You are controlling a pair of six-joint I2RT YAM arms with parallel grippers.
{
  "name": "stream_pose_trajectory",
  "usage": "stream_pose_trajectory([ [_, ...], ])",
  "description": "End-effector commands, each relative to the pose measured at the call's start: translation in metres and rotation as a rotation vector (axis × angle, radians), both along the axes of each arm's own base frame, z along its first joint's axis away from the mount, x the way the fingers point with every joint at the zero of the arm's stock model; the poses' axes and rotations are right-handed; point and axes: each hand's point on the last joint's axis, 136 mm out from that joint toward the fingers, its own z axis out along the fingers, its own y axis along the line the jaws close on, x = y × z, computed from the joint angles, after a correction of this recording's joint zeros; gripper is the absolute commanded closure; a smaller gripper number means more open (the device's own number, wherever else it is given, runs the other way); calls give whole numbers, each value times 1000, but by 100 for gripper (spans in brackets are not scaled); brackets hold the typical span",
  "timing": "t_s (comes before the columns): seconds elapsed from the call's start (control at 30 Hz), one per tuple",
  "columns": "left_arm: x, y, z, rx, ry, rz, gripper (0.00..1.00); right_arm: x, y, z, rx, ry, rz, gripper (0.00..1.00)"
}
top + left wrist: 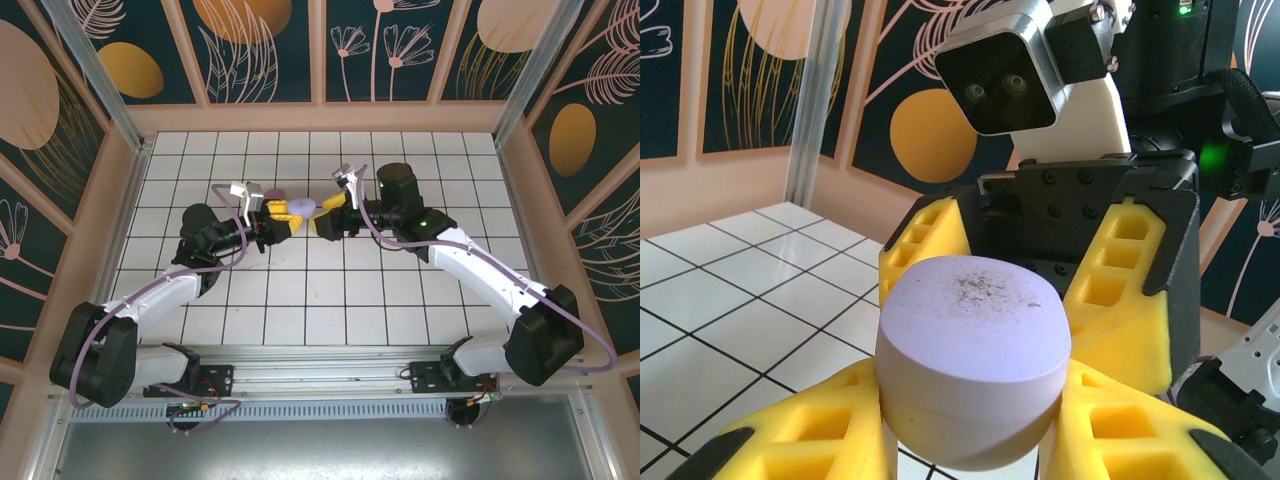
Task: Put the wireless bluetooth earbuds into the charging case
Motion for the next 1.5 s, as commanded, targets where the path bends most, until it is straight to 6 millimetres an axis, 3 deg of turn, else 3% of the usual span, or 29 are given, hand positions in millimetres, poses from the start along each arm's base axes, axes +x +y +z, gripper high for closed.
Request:
stream_pose_trajectory([
  [0.0,-13,-4,-1,18,-22,-58,99,-4,13,27,52,-52,52,29],
  [0.87,-15,-6,-11,62,-8,-83,100,13,8,42,46,-80,-22,29],
  [1.1,-17,-6,-10,60,-11,-83,100,17,7,36,29,-73,-26,29],
  [1.2,-18,-5,-8,58,-11,-83,100,10,8,34,23,-77,15,29],
  [1.37,-21,-6,-4,54,-15,-105,100,-27,7,37,53,-132,196,26],
  [1.47,-24,-8,-2,56,-20,-131,100,-36,2,35,44,-193,229,24],
])
